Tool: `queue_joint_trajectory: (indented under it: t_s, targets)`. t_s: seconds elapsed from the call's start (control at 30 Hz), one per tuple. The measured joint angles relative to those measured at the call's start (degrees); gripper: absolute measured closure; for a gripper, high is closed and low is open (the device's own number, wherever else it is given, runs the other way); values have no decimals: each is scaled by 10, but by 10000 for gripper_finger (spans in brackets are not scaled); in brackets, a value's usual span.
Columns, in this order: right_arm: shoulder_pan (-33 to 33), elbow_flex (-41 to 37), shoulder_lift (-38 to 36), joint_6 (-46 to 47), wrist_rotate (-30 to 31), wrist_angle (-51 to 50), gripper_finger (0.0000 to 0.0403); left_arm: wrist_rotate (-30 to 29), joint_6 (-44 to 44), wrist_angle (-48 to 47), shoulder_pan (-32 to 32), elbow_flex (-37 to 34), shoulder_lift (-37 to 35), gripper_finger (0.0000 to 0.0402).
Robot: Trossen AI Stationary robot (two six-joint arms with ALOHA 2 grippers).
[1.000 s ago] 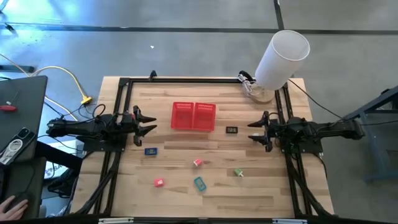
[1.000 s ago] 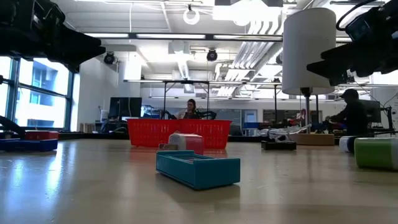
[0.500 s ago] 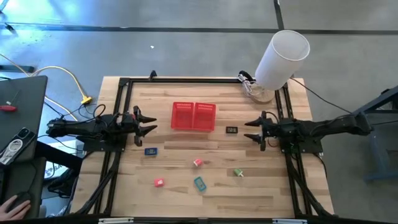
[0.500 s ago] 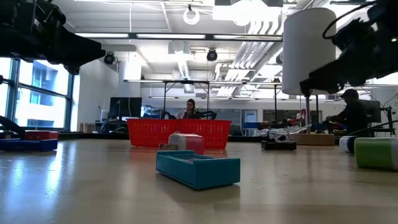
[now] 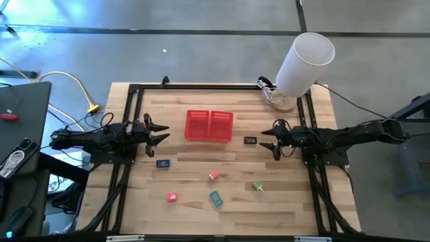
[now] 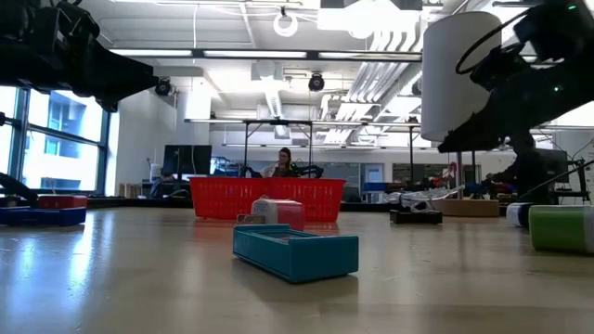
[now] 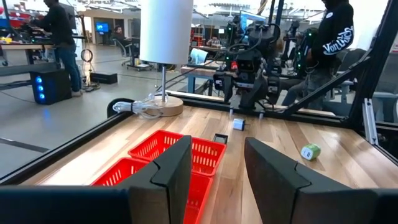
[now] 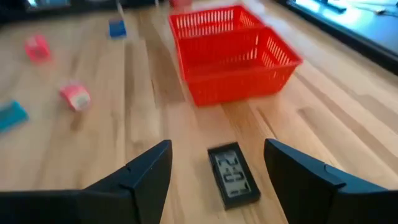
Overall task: Pick & Place Office items
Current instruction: Put the black digital clock into the right red bin
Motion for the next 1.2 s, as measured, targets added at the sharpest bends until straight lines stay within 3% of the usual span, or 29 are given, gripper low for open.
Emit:
queue_joint_trajectory:
  t_s: [0.27, 0.63, 0.93, 1.03, 1.2]
  targets:
    - [-77, 36, 127, -15, -46, 0, 160, 0, 3, 0, 0, 0, 0, 260]
    - [-154, 37, 265, -90, -129, 81, 160, 0, 0, -15, 0, 0, 0, 260]
    - [-166, 37, 342, -106, -154, 139, 160, 0, -11, -14, 0, 0, 0, 260]
    - [-161, 38, 358, -141, -185, 152, 160, 0, -12, -14, 0, 0, 0, 260]
    - [-148, 37, 378, -173, -184, 176, 160, 0, -12, -14, 0, 0, 0, 260]
